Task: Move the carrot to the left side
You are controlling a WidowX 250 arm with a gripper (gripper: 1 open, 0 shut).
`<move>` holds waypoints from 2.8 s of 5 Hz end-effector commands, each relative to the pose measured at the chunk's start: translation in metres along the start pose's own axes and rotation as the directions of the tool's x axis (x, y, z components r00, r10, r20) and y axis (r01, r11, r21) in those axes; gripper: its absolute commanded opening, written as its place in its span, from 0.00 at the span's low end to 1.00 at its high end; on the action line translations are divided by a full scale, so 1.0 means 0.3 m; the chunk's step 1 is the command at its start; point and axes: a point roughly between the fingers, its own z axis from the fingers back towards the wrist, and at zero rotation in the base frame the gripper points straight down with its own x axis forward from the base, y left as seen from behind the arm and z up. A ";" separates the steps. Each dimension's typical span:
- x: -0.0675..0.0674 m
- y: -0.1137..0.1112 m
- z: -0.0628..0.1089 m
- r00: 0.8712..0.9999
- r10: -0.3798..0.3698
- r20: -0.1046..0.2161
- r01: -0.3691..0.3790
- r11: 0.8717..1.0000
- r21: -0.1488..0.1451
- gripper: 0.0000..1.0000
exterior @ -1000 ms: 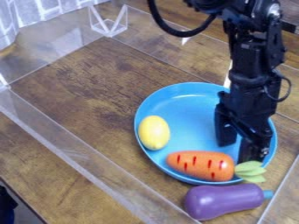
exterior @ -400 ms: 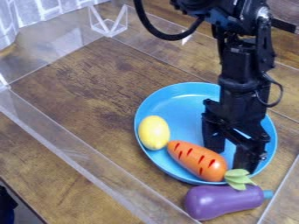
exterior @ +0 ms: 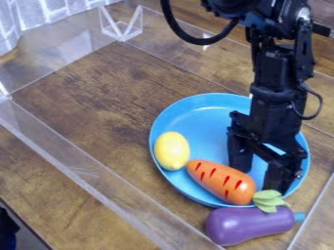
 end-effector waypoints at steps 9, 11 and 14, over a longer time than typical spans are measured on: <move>0.091 -0.016 -0.029 0.965 -0.103 -0.240 0.105 0.994 -0.002 1.00; 0.057 -0.064 -0.044 0.936 -0.206 -0.284 0.215 0.977 0.002 1.00; -0.047 0.016 -0.029 0.931 -0.218 -0.294 0.229 0.974 0.002 0.00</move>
